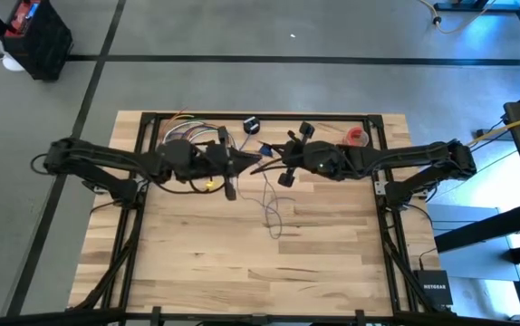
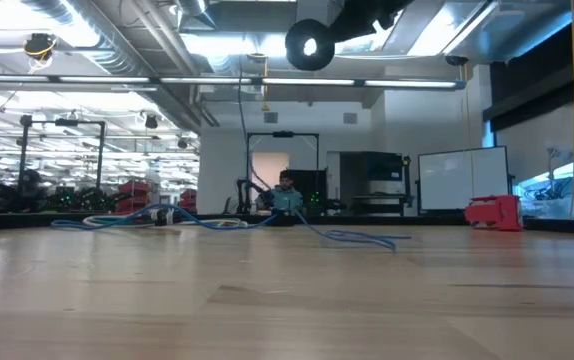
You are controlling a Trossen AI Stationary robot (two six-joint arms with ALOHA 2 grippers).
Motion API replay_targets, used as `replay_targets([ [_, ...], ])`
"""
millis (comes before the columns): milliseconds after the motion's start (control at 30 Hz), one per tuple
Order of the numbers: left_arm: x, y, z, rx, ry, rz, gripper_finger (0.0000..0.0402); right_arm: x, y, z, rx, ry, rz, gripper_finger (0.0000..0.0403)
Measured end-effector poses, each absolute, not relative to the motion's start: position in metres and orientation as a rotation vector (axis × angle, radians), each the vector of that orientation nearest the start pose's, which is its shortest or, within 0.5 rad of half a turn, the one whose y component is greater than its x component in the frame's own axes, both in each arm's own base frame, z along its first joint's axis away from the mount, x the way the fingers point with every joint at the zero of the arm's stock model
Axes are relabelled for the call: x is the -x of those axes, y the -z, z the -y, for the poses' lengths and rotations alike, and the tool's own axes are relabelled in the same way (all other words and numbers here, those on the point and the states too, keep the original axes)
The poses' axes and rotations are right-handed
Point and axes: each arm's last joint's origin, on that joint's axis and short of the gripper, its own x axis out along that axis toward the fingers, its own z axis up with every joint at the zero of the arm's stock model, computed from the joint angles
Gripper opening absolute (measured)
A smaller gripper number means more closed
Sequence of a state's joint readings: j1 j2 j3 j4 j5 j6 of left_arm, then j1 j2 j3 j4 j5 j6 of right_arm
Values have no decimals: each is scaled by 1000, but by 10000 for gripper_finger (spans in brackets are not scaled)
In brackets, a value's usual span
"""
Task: Coil cords
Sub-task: Coil the blue wire onto the black spool
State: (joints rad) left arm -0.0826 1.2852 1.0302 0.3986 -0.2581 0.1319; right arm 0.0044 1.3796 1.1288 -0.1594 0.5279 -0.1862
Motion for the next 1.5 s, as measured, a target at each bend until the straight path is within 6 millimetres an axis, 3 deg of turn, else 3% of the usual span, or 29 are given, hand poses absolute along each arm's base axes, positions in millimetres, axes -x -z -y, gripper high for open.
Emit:
replay_targets([
  [300,-312,-349,29,-102,-45,112,0,-313,-339,12,200,466,-251,5],
  [567,-328,-330,30,-122,-43,56,0,-316,-352,10,120,394,-98,5],
  [1033,-332,-310,23,-135,-137,-114,0,-312,-373,5,33,272,92,5],
  [1500,-333,-318,31,-141,-117,-22,0,-309,-368,6,86,268,4,5],
])
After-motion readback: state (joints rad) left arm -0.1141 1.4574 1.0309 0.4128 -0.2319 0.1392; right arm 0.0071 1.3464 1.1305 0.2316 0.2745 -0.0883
